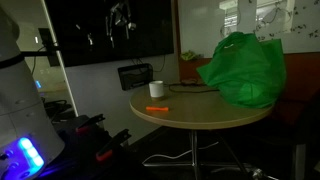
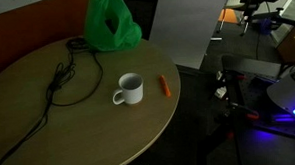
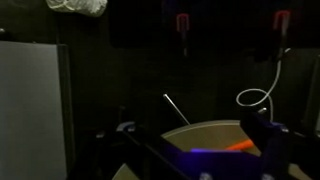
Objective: Move the mug to the right
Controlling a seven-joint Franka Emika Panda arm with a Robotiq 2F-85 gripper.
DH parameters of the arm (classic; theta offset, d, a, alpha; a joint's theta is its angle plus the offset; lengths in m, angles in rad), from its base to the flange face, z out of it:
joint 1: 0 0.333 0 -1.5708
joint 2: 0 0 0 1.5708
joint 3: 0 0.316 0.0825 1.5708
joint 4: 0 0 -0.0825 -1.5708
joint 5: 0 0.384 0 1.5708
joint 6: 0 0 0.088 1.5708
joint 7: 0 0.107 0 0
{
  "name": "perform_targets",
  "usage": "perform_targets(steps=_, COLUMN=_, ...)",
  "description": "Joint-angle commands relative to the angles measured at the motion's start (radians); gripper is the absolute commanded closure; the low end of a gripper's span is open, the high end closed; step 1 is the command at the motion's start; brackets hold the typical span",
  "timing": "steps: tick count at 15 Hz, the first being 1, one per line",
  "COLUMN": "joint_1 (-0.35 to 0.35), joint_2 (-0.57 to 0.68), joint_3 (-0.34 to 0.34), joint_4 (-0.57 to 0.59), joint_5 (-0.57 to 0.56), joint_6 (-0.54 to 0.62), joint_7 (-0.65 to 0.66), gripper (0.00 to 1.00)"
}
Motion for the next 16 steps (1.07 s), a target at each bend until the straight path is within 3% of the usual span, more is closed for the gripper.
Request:
perform_targets(steps=1, joint_1=0.011, joint_2=-0.001, joint_3=-0.01, joint_4=0.002, joint_5=-0.006, joint_6=-0.004, joint_7=0.007, gripper=0.0)
perform_targets(steps=6, joint_1=0.011, joint_2=-0.001, joint_3=-0.01, joint_4=0.002, joint_5=-0.006, joint_6=-0.004, joint_7=0.007, gripper=0.0)
perform_targets(steps=8, joint_1=0.026, joint_2=0.037, joint_3=-0.014, joint_4=0.01, joint_5=0.077, joint_6=0.035, joint_7=0.067, gripper=0.0)
perform_targets(steps=12, joint_1=0.049, joint_2=0.154, joint_3=0.033, joint_4=0.013, joint_5=0.249, joint_6=0.26, joint_7=0.259, gripper=0.0)
perform_targets(steps=16, joint_1=0.084, joint_2=0.393, joint_3=0.125, joint_4=0.054, joint_5=0.367, joint_6=0.572, joint_7=0.438, gripper=0.0)
